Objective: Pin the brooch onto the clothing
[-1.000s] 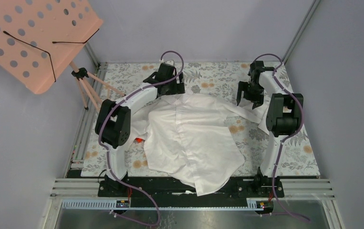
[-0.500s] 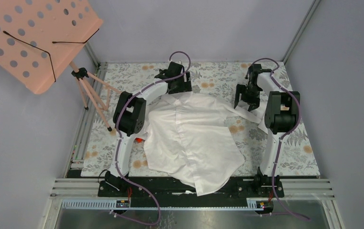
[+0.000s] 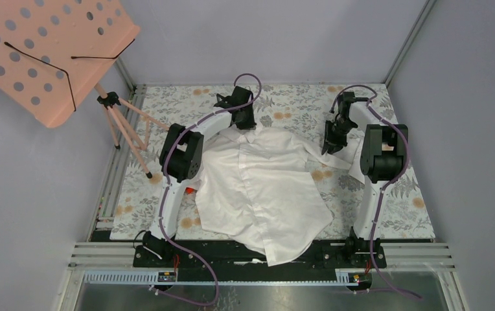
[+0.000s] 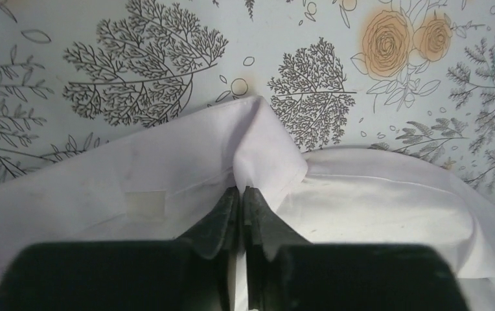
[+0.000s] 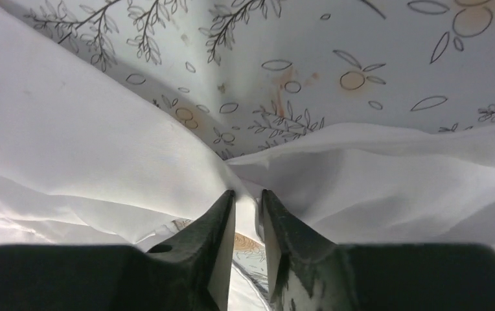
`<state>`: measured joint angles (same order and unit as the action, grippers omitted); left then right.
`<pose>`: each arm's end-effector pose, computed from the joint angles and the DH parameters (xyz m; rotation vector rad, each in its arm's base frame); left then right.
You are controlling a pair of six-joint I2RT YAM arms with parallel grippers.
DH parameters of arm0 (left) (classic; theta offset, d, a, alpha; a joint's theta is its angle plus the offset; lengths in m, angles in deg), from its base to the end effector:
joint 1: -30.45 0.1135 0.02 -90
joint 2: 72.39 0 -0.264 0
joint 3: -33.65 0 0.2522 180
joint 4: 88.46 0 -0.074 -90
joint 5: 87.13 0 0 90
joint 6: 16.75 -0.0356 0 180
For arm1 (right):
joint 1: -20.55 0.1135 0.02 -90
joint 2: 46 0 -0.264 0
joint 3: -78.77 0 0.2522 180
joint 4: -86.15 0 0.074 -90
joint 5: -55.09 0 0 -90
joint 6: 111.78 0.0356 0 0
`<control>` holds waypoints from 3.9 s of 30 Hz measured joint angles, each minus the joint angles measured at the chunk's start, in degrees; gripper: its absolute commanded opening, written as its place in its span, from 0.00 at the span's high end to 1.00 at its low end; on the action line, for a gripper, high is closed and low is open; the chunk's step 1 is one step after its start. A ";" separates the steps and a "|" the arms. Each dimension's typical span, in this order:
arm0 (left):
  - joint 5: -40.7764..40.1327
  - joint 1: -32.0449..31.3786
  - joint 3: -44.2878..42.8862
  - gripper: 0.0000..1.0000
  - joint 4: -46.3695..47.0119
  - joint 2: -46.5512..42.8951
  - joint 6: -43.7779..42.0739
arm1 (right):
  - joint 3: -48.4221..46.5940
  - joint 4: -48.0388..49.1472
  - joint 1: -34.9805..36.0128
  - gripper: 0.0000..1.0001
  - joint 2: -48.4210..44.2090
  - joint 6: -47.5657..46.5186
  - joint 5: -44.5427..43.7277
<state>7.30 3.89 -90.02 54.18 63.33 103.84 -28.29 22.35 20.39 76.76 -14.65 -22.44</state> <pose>0.4701 -0.2381 0.1620 -0.0522 2.5037 -0.5280 0.4255 0.0065 0.1603 0.1582 2.9494 0.3386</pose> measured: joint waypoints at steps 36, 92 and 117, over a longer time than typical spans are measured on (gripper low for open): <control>-18.62 2.73 56.59 1.00 23.32 -76.83 -5.75 | 23.96 7.37 5.68 0.37 -41.16 4.85 -7.87; -15.39 8.92 55.80 1.00 9.35 -90.09 -6.14 | 15.23 -1.46 -0.09 0.30 -52.04 10.60 -29.83; 3.93 9.60 55.49 1.00 9.22 -82.40 -5.16 | 49.18 40.81 41.51 0.12 -55.21 3.13 -5.09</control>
<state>11.24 13.48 -34.52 63.41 -19.07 98.68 20.89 63.16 61.89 21.55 -11.52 -27.53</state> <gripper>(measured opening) 0.017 0.884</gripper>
